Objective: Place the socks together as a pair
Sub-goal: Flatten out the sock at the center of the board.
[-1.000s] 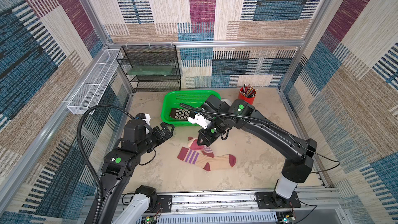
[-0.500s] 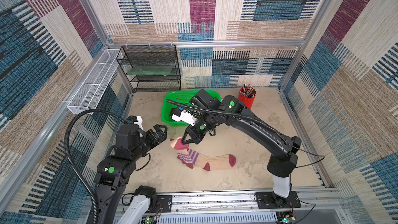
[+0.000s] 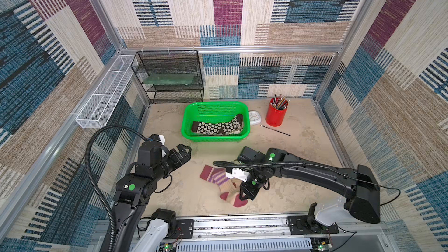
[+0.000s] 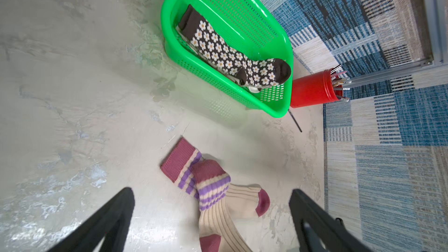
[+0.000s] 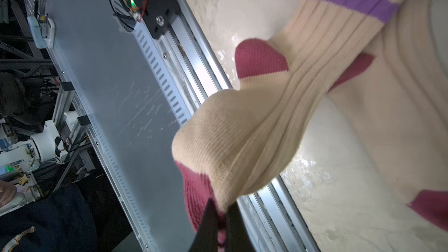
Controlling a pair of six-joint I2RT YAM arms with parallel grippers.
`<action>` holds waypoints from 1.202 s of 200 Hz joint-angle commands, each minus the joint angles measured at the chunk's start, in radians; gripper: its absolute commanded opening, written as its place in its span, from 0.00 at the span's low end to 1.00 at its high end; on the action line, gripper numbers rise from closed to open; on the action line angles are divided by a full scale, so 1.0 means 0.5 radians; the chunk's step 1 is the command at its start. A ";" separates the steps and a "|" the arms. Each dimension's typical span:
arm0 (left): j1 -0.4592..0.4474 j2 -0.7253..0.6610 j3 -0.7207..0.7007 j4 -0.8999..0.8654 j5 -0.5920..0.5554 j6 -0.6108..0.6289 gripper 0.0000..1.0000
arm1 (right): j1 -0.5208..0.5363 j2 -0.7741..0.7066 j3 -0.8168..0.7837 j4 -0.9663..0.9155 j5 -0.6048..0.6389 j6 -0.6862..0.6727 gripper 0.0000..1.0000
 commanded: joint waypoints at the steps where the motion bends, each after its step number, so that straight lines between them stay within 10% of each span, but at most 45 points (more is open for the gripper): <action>1: -0.103 0.019 -0.049 0.005 0.043 -0.068 1.00 | -0.086 -0.142 -0.222 0.154 -0.041 0.112 0.00; 61: -0.679 0.309 -0.188 0.116 -0.168 -0.194 1.00 | -0.357 -0.267 -0.403 -0.042 0.145 0.265 0.00; 122: -0.760 0.736 -0.123 0.132 -0.207 -0.071 0.80 | -0.580 -0.206 -0.353 -0.370 0.643 0.467 0.00; 149: -0.823 0.954 -0.103 0.270 -0.068 0.086 0.63 | -0.608 -0.209 -0.352 -0.317 0.642 0.478 0.00; 240: -0.997 1.583 0.039 0.389 0.148 0.312 0.53 | -0.641 -0.118 -0.385 -0.202 0.571 0.435 0.00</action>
